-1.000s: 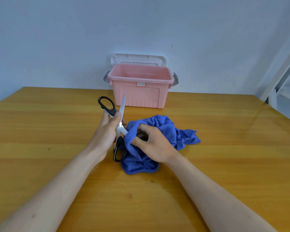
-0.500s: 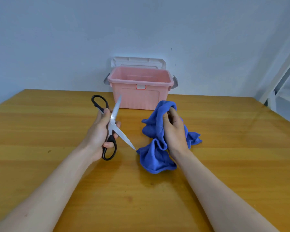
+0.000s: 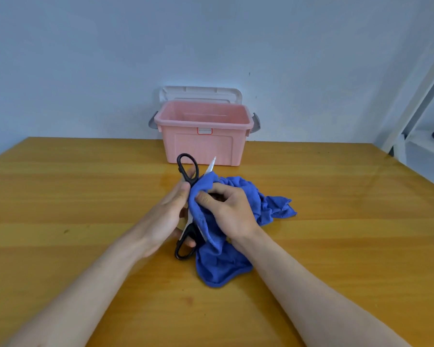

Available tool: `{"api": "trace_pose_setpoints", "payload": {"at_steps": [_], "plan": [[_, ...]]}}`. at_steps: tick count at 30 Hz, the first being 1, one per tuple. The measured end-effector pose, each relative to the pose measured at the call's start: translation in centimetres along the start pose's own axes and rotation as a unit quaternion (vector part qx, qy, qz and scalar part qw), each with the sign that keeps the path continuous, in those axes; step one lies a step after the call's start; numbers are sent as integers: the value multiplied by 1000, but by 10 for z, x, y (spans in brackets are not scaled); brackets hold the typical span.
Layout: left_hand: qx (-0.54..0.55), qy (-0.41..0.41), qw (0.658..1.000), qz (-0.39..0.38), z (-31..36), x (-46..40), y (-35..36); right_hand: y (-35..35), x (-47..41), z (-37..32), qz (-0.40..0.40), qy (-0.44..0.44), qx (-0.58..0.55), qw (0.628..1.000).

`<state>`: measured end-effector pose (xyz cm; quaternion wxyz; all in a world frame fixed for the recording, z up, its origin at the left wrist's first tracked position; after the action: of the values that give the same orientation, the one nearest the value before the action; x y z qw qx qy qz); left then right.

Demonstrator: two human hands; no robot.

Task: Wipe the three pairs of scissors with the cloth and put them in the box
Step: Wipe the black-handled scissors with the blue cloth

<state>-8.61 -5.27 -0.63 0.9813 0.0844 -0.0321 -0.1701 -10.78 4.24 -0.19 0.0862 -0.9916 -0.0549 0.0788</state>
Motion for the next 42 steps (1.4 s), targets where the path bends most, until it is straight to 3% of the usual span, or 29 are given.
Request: {"api": "trace_pose_setpoints", "payload": {"at_steps": [4,8,14,17,19,24,32,38,42], "plan": [[-39,28,999,18,2,0,5,-11,-3,4,67,11,-39,997],[-32,91,991,88,10,-4,-6,-3,-4,6,11,11,-59,998],[-18,71,995,72,4,-6,-8,0,-7,2,-31,-17,-42,999],[-13,77,995,65,5,-8,-10,-4,-7,4,4,-8,-62,998],[-79,79,992,63,5,-8,-9,-12,-10,9,34,7,-68,997],[-117,100,983,96,3,-8,-11,-22,-16,19,71,41,-19,996],[-119,93,976,158,2,-7,-31,-4,-17,20,-48,15,-66,997],[-110,83,977,163,1,-4,-31,-6,-18,23,-60,20,-38,997],[-102,76,976,177,0,-5,-35,-5,-20,18,-26,-1,26,999]]}}
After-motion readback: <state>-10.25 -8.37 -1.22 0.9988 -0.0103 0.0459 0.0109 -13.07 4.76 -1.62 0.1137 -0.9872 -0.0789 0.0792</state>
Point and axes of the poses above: each hand's wrist, its own x-axis away from the middle knuckle, its own y-axis out of the palm, z = x × y, the point moved 10 cm from there along -x, towards the middle knuckle, and after that the axes turned 12 degrees about x, right-handed, at the moved point
